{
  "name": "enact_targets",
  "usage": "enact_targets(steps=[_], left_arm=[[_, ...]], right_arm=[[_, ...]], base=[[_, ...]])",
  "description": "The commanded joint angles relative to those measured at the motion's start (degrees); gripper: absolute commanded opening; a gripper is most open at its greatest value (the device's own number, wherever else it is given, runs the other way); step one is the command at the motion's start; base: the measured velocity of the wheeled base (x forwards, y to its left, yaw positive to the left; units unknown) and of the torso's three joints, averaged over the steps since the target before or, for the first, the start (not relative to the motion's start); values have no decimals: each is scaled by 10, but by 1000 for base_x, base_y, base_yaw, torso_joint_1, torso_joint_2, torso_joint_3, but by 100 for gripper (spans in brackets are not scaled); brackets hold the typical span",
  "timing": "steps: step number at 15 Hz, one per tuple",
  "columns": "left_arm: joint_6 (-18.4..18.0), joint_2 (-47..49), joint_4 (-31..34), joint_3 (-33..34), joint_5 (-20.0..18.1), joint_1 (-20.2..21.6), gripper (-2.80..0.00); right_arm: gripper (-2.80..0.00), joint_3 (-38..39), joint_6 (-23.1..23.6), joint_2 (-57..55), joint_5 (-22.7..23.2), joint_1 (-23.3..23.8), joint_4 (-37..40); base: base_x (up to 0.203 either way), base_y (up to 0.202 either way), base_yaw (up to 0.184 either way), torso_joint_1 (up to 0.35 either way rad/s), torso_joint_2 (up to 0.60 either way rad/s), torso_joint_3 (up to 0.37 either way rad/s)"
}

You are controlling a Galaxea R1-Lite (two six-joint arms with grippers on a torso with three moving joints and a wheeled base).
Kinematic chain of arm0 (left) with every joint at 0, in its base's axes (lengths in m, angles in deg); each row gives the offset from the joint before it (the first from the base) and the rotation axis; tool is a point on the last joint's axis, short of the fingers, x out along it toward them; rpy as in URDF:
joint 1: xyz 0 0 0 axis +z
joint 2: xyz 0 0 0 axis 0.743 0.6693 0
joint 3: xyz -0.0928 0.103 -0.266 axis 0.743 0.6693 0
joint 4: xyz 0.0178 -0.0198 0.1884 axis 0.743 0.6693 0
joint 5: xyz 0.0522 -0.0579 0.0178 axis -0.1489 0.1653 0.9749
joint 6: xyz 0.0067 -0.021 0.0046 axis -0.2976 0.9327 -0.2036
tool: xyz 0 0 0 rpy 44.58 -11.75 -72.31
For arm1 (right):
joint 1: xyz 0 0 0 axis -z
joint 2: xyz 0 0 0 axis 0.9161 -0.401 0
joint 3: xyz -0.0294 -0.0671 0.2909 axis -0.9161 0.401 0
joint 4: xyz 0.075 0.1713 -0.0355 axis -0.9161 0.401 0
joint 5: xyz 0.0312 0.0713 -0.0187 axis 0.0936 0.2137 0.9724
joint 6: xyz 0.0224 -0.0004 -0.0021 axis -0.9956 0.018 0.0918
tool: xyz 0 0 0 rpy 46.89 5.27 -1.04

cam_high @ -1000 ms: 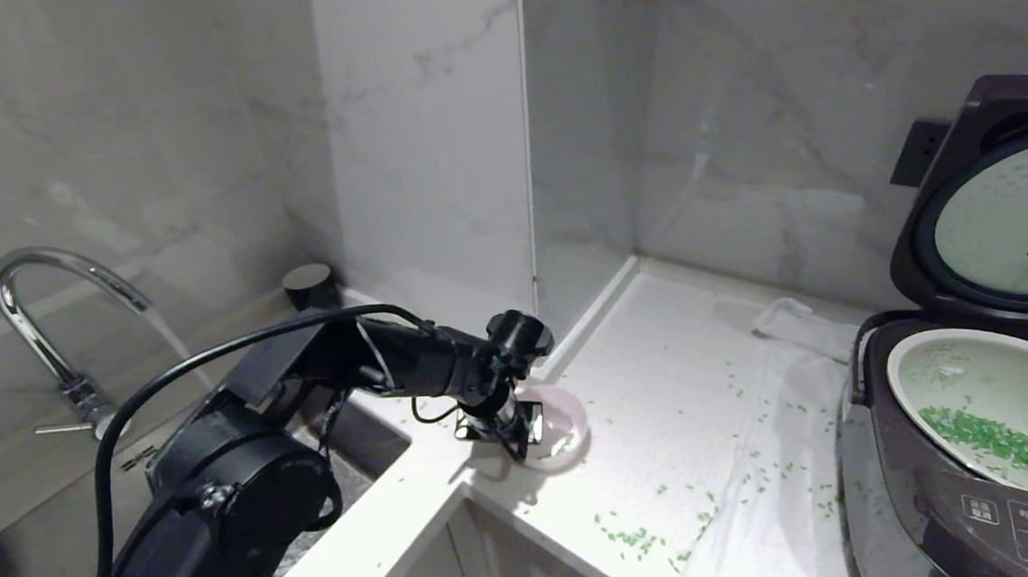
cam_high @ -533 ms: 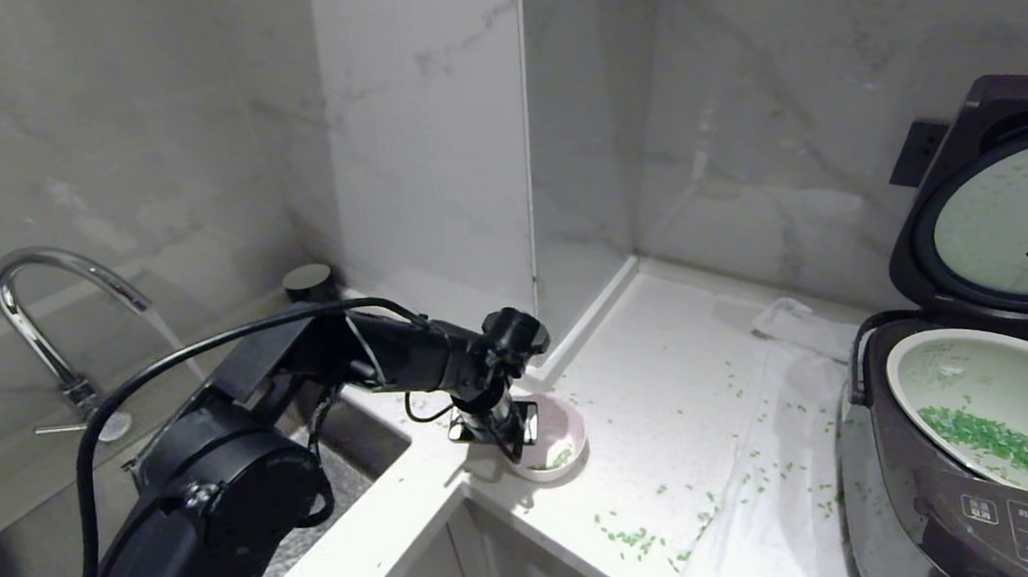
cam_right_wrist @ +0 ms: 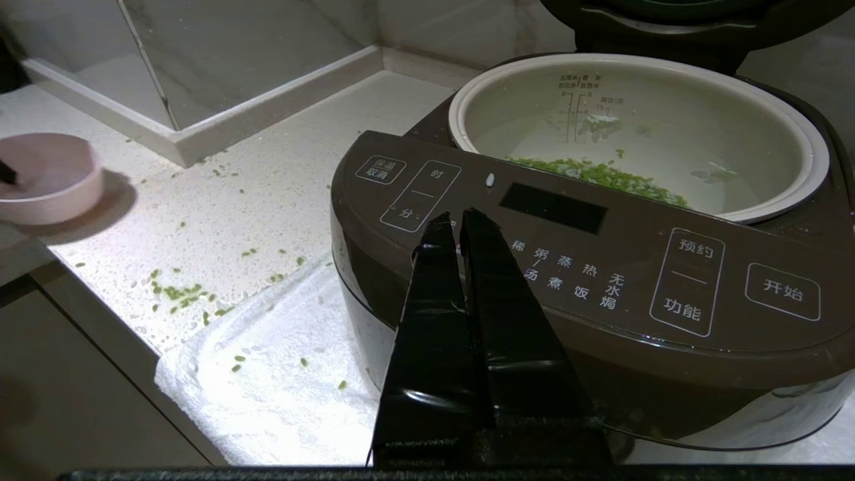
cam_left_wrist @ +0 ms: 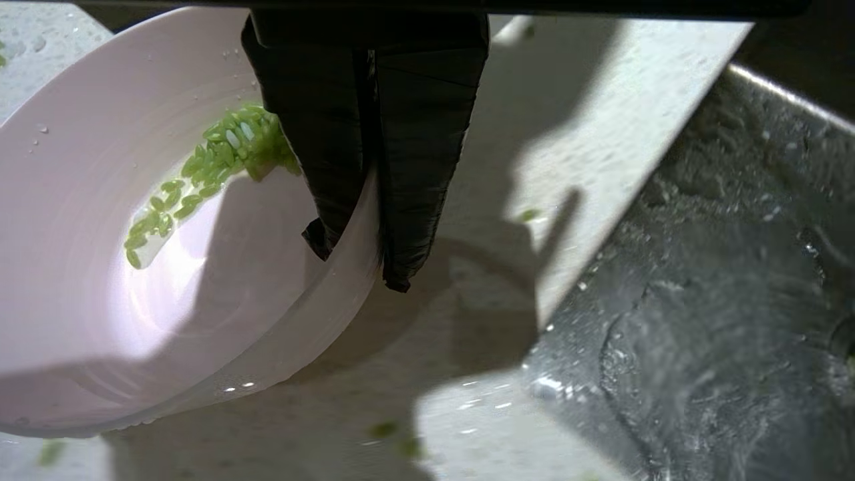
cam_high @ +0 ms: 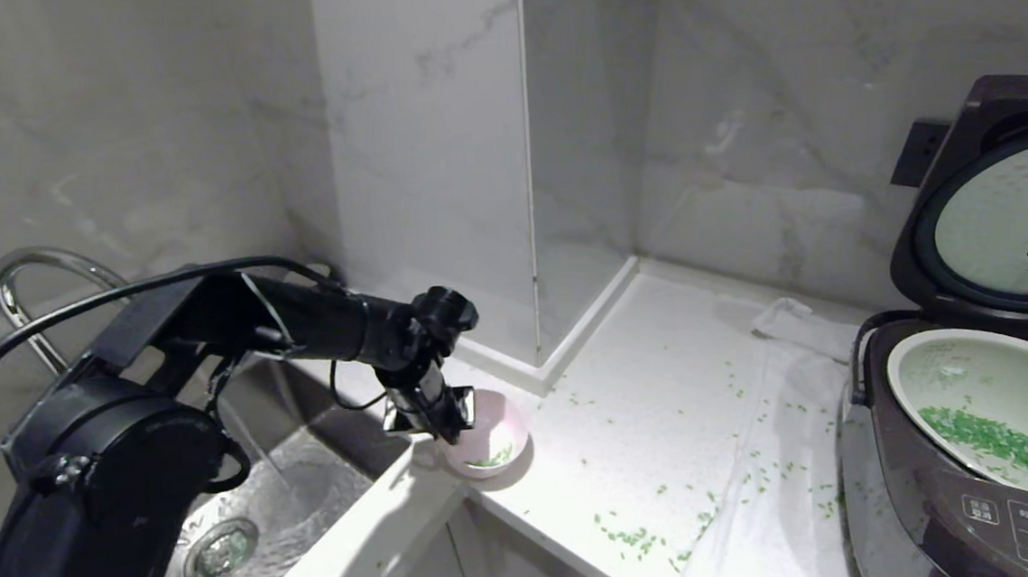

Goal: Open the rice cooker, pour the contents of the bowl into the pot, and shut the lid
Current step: Pick up the bowl on the table, then fill a bowl with water from the tap

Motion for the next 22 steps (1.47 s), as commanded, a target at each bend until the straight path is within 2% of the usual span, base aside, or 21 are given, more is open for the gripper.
enact_targets(steps=[1,7,13,17,22], left_arm=[[2,-39,0,44,-7,33,-280],[4,-95,-5,119,-32,139,-280],[10,-123,-87,176,-39,280,-280],[6,-105,-111,177,-57,381,-280],[6,-40,-157,119,-51,445,-280]], right_arm=[[-280,1,0,0,0,1,0],[-280,1,0,0,-1,0,0],[-280,1,0,0,0,1,0],[-280,1,0,0,0,0,0],[-280,1,0,0,0,1,0]], base=[[0,0,0,0,0,0],[0,0,0,0,0,0],[0,0,0,0,0,0],[0,0,0,0,0,0],[0,0,0,0,0,0]])
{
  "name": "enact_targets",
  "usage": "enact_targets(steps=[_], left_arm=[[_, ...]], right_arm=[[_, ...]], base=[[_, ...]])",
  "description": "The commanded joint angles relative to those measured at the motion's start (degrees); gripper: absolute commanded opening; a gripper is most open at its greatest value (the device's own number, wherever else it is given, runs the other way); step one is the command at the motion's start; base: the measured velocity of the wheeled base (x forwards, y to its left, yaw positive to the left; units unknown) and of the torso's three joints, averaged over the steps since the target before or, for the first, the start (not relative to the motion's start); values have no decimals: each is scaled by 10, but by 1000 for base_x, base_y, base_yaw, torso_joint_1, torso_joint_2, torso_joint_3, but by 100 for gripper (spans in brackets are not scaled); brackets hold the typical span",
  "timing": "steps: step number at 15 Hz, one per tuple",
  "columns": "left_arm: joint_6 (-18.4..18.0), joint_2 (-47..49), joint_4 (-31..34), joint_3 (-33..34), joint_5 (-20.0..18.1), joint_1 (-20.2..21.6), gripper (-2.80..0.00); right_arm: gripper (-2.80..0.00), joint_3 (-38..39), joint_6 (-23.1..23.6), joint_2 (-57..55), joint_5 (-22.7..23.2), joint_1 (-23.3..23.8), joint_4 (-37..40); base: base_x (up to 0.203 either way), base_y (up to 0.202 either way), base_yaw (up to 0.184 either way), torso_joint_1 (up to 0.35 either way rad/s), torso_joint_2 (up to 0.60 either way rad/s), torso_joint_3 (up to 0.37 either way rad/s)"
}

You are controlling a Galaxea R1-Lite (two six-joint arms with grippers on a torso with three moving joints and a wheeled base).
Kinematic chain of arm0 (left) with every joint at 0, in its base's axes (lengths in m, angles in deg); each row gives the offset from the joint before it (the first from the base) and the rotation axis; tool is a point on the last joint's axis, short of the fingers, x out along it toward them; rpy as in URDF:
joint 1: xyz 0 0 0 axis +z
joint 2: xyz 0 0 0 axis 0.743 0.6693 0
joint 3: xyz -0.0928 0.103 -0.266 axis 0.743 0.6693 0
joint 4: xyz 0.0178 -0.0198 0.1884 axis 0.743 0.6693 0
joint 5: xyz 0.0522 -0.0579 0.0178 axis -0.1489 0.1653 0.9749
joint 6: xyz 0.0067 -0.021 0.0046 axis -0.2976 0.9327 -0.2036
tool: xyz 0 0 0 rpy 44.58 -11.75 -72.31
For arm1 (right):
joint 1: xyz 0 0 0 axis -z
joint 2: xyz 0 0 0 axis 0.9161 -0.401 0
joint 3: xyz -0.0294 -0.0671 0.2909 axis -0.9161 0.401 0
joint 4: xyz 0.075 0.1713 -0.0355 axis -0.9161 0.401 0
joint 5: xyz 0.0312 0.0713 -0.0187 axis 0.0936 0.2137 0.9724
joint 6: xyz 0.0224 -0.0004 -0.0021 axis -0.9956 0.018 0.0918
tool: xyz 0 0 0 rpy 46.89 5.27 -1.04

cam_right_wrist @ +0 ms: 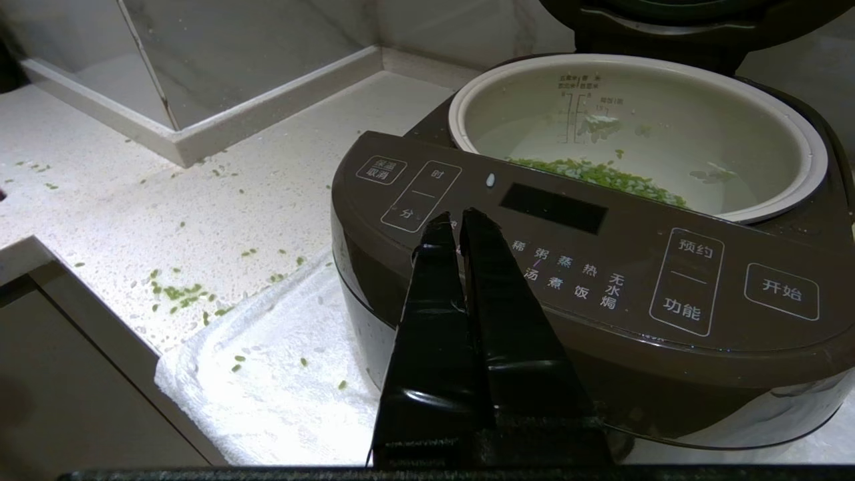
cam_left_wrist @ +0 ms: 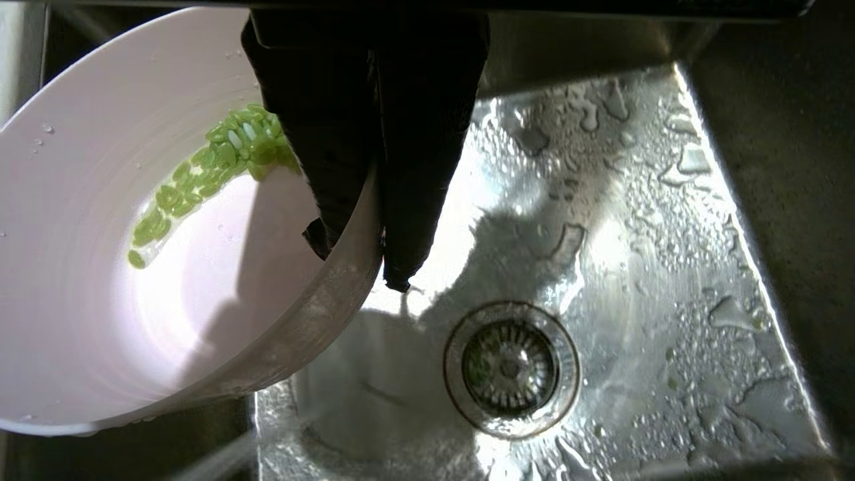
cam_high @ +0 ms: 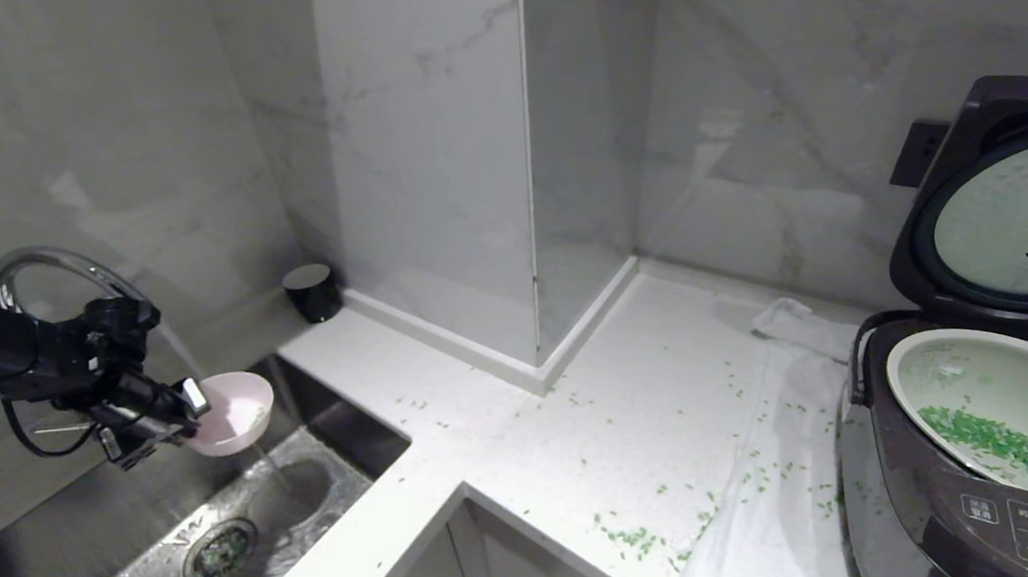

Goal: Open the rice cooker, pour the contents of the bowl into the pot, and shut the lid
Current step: Fill a bowl with water from the tap

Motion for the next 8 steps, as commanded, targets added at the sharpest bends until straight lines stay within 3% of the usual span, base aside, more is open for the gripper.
enact_targets(steps=[1,8], left_arm=[[5,36,-9,-29,1,20,-280],[42,86,-12,-117,31,24,-280]], right_arm=[[-280,1,0,0,0,1,0],[-280,1,0,0,1,0,0]], base=[[0,0,0,0,0,0],[0,0,0,0,0,0]])
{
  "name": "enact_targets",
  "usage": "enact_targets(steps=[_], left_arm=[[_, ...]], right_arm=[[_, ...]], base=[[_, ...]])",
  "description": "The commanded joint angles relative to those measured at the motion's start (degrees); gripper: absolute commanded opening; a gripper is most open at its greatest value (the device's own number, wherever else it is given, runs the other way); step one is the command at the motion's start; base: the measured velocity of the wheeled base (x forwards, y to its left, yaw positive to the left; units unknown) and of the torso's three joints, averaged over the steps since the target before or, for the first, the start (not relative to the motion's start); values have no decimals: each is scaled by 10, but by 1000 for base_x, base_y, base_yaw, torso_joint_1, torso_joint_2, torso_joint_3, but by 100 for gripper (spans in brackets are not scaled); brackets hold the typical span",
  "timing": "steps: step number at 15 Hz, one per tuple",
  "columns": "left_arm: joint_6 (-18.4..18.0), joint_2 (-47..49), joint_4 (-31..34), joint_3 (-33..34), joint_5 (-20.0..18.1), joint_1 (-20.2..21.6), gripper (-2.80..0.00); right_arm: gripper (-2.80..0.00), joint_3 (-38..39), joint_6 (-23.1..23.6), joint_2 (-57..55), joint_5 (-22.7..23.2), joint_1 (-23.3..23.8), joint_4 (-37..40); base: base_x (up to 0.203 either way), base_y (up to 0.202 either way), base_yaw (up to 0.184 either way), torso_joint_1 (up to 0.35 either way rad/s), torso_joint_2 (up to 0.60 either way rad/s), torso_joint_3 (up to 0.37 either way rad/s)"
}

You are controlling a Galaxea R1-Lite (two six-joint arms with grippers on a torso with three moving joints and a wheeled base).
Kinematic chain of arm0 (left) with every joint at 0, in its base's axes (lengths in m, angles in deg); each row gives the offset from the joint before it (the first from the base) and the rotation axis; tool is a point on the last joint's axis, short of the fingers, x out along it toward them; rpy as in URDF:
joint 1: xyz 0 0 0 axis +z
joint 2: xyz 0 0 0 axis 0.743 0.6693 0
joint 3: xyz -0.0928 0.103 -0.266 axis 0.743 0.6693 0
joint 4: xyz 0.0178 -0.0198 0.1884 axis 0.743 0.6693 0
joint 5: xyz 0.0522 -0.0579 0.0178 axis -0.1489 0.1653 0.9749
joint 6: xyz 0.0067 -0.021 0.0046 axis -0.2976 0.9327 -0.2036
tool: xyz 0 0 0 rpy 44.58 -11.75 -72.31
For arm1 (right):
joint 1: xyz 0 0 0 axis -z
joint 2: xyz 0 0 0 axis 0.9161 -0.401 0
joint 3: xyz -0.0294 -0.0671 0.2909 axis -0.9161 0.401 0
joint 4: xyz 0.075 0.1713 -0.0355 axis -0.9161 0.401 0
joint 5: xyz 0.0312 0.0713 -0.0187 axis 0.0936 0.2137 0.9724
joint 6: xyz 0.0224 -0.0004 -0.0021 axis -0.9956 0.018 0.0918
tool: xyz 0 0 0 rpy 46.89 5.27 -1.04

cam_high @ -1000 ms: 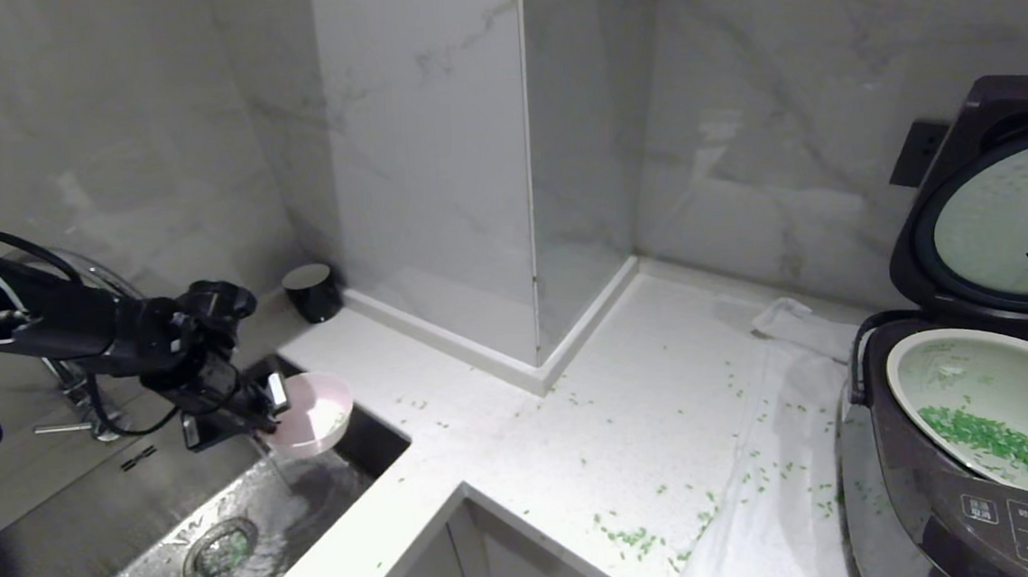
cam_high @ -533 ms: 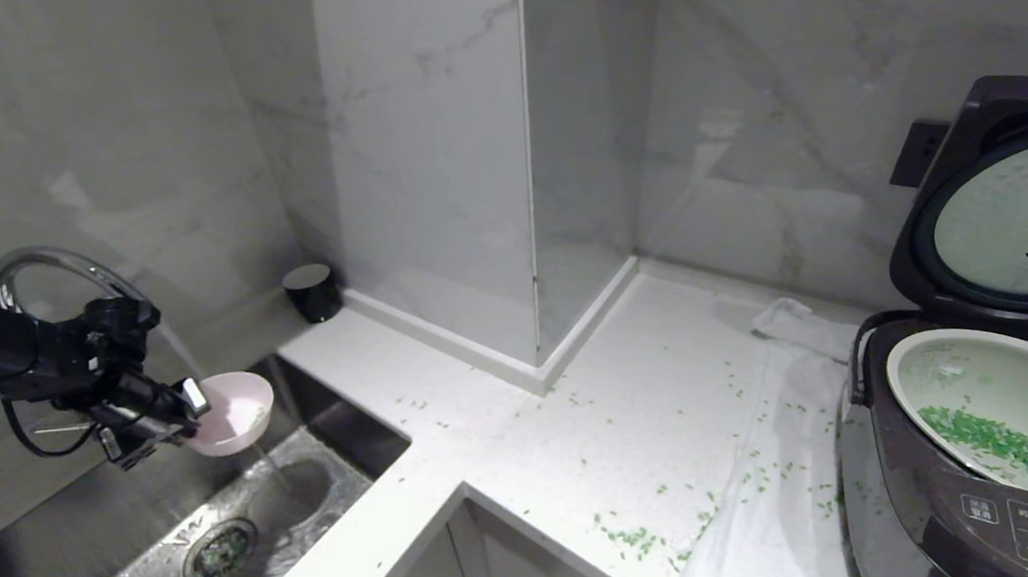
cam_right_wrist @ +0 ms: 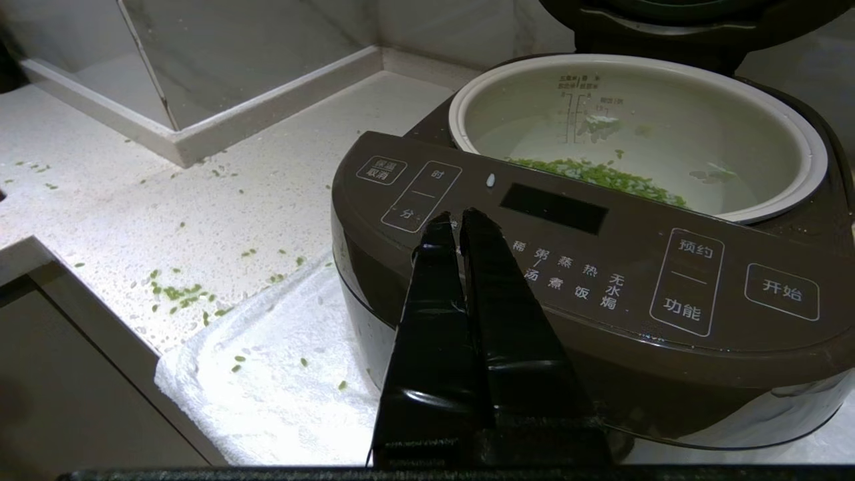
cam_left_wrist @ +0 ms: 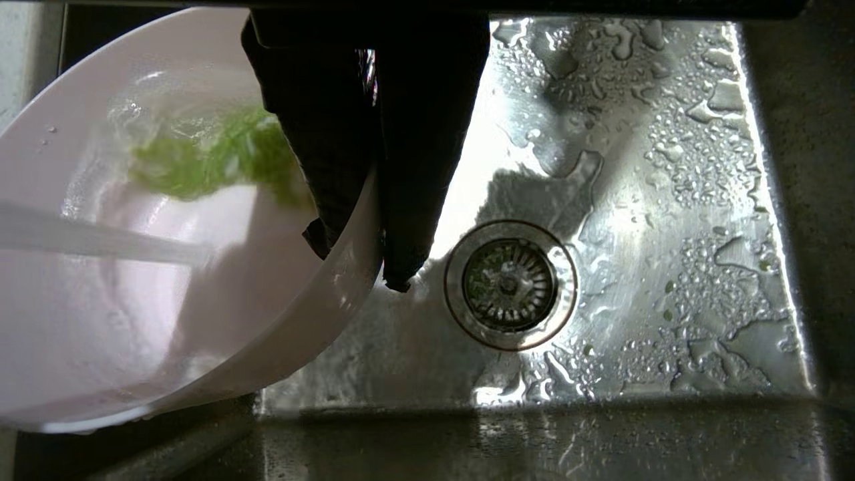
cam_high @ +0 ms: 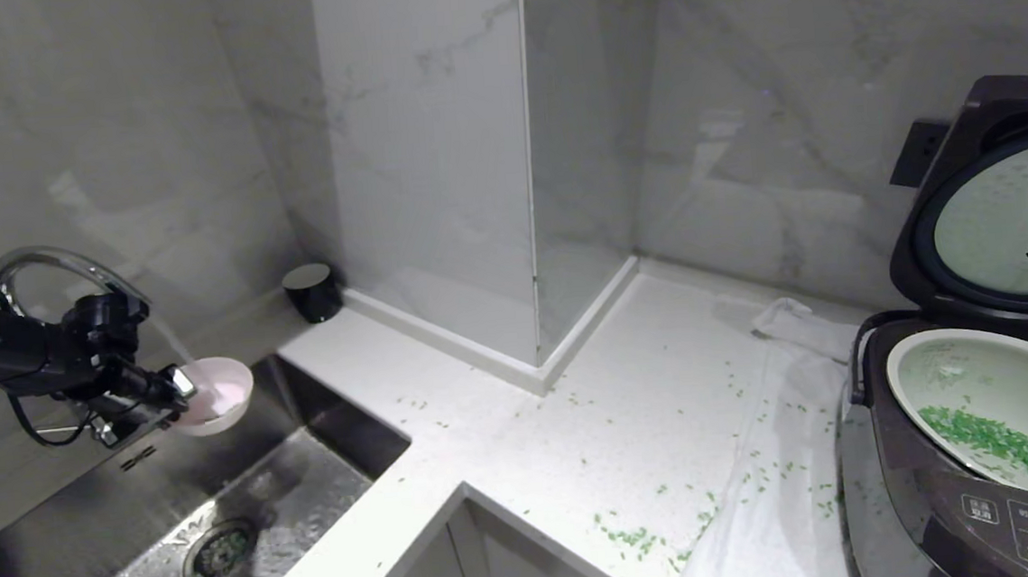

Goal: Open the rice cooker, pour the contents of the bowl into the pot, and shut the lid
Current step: Fill a bowl with water from the tap

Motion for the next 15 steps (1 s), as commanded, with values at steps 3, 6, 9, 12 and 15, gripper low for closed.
enact_targets(steps=[3,6,9,12,15], left_arm=[[3,14,2,-8,1,0,-280],[3,12,3,-4,0,0,-280],[3,11,3,-6,0,0,-280],[4,10,3,-7,-1,-2,-280],[5,12,3,-7,-1,-3,-280]], right_arm=[[-280,1,0,0,0,0,0],[-280,1,0,0,-1,0,0],[-280,1,0,0,0,0,0],[-280,1,0,0,0,0,0],[-280,1,0,0,0,0,0]], base=[[0,0,0,0,0,0],[0,0,0,0,0,0],[0,0,0,0,0,0],[0,0,0,0,0,0],[0,0,0,0,0,0]])
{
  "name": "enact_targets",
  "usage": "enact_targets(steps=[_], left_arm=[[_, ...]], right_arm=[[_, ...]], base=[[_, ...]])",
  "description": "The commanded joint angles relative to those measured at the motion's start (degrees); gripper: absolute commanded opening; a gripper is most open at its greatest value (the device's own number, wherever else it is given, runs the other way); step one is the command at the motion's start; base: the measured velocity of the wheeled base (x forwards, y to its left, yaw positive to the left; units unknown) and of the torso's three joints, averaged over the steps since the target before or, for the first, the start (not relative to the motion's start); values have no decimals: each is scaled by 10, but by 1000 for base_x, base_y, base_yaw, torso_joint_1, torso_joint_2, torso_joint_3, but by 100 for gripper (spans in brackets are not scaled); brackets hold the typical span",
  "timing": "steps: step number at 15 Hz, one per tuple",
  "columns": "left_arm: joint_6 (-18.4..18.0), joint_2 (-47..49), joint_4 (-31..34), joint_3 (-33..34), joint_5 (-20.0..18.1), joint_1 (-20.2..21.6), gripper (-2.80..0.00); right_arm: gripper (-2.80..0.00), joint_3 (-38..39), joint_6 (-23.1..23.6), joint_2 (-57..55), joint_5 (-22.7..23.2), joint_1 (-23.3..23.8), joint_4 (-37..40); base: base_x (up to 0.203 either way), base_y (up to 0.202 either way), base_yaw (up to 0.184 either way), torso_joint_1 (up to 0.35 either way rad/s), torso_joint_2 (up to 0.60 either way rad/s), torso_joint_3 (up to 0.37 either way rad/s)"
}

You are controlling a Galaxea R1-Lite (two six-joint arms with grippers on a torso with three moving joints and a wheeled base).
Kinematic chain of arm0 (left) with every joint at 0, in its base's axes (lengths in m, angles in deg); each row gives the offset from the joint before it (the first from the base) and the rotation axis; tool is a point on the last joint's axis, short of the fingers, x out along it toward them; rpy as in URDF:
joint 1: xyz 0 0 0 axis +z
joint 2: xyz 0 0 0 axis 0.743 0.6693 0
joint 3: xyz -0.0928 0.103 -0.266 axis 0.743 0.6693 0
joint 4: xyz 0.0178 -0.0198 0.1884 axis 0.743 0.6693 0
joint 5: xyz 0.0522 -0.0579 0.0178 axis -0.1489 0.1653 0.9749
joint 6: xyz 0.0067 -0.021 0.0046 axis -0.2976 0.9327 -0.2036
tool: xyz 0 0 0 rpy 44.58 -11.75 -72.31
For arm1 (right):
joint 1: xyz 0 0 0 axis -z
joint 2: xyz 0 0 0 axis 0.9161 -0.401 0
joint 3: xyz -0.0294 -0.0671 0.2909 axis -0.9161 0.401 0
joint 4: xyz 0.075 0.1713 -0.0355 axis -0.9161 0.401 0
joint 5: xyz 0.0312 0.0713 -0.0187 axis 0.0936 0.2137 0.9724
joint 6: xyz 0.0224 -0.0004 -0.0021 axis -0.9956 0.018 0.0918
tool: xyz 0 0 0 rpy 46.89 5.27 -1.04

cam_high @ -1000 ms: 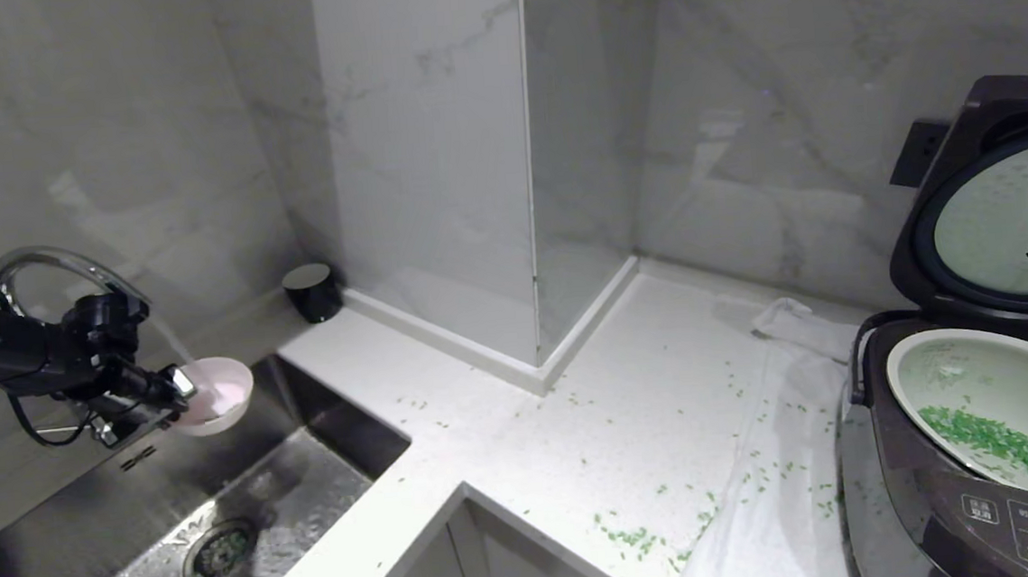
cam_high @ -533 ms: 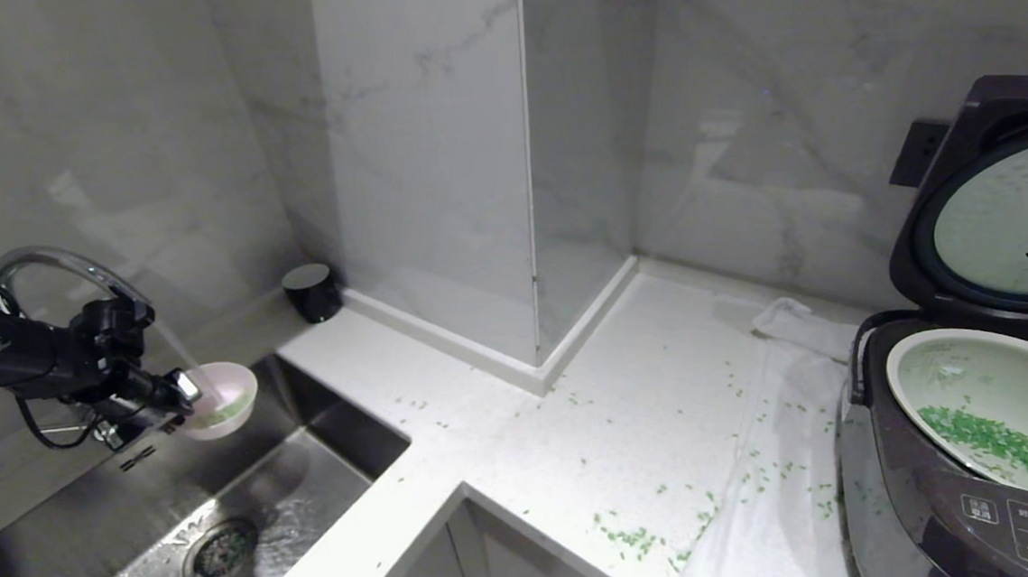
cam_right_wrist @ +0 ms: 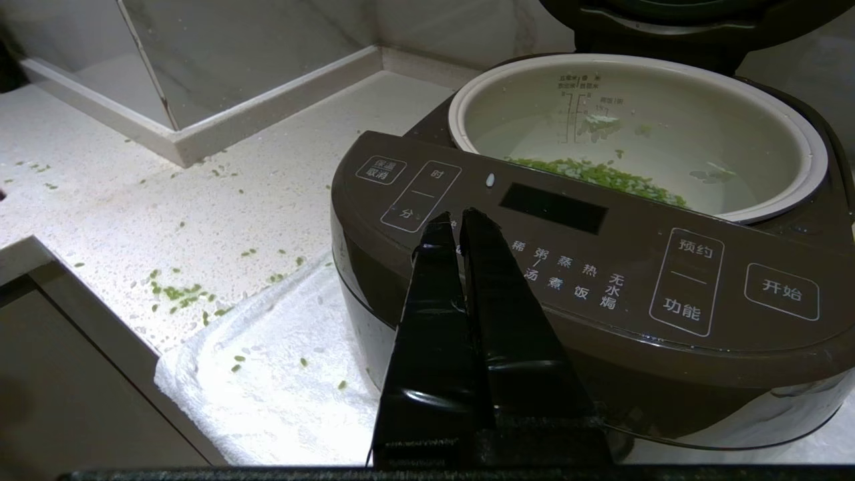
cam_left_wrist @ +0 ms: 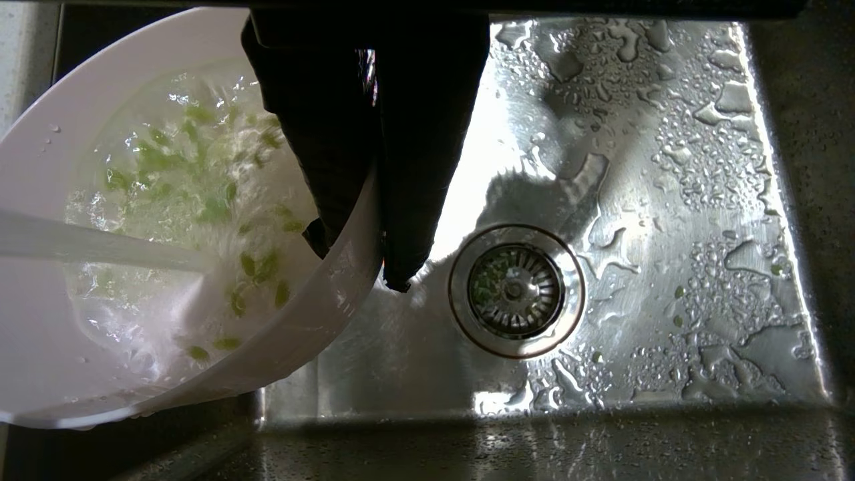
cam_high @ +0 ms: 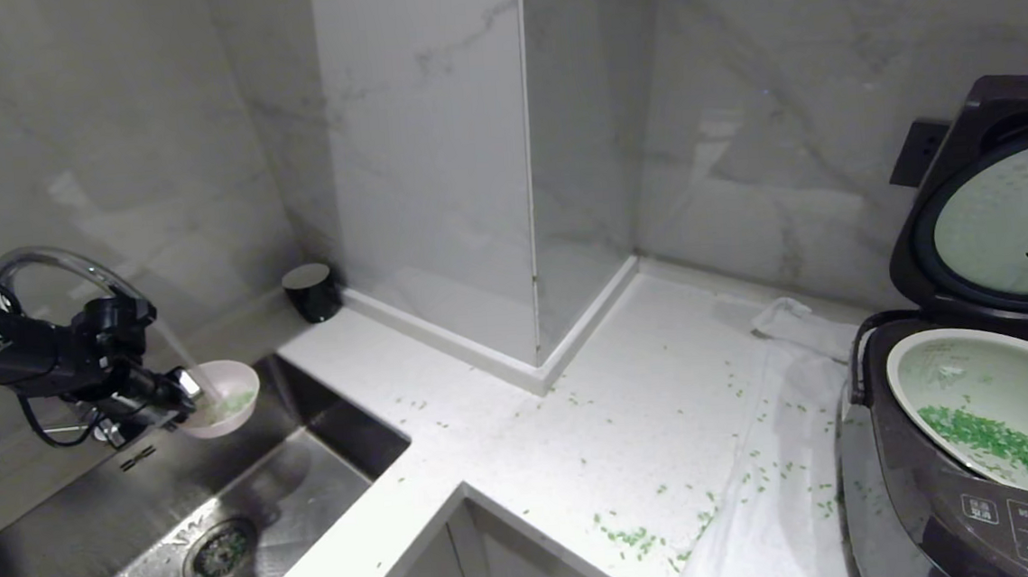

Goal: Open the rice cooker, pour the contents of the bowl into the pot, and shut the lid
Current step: Fill a bowl with water from the tap

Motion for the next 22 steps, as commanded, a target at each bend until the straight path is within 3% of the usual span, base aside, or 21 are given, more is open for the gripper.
enact_targets(steps=[1,9,13,17,22], left_arm=[[2,1,0,1,1,-1,-280],[3,1,0,2,1,-1,-280],[-1,-25,2,64,-4,-10,-280],[-7,-65,2,159,-23,-59,-280],[0,-104,2,196,-31,-133,-280]], right_arm=[[-280,1,0,0,0,1,0],[-280,1,0,0,1,0,0],[-280,1,0,0,1,0,0],[-280,1,0,0,1,0,0],[-280,1,0,0,0,1,0]], base=[[0,0,0,0,0,0],[0,0,0,0,0,0],[0,0,0,0,0,0],[0,0,0,0,0,0],[0,0,0,0,0,0]])
